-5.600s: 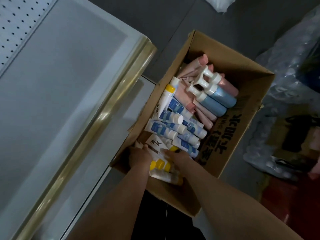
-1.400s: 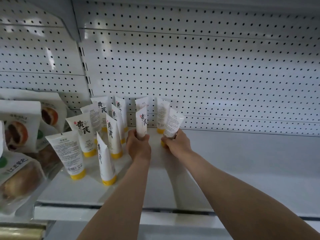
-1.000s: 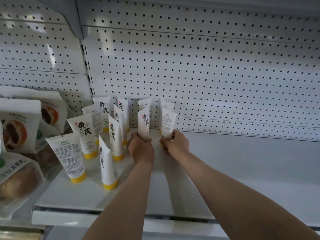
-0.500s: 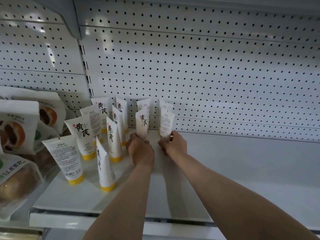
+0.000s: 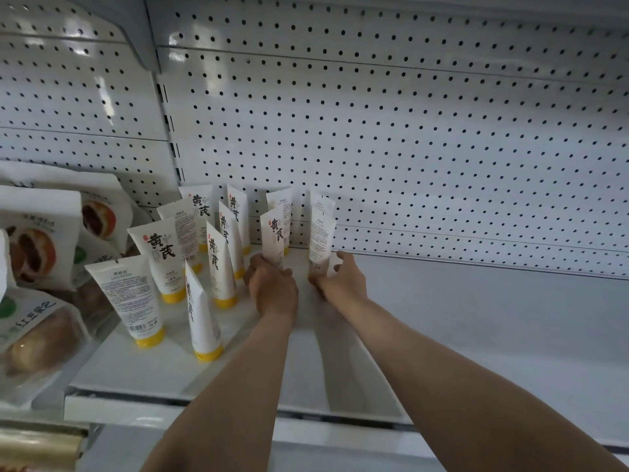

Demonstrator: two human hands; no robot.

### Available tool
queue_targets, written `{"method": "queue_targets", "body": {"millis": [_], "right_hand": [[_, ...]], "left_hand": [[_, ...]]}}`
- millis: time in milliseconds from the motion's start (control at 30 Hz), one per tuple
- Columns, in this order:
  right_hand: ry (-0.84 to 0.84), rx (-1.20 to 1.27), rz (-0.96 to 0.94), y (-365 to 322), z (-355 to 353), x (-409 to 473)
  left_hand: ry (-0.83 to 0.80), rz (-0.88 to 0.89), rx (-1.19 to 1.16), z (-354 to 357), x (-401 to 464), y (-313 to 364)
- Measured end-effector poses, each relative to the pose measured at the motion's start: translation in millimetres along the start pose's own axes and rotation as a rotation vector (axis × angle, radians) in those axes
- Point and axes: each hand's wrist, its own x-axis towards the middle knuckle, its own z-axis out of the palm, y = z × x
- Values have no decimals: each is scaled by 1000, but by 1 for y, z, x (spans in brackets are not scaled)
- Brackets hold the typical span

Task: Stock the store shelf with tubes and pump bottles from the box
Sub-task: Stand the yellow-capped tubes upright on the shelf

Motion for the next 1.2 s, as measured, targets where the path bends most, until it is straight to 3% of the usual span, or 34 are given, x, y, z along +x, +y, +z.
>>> {"method": "queue_targets", "body": {"millis": [200, 400, 500, 600, 900, 1200], "right_hand": [[57, 115, 60, 19, -58, -22], [186, 216, 123, 57, -157, -66], [250, 260, 126, 82, -212, -95], [314, 300, 153, 110, -260, -127], [539, 188, 244, 226, -396, -247], [637, 189, 564, 364, -462, -364]], "left_hand": [[-10, -65, -35, -3, -30, 16], [57, -165, -86, 4, -125, 58], [-9, -224, -128, 8, -165, 74], [-83, -150, -246, 22, -219, 90], [-571, -3, -472, 90, -433, 127], [-1005, 93, -150, 130, -599, 83]]}}
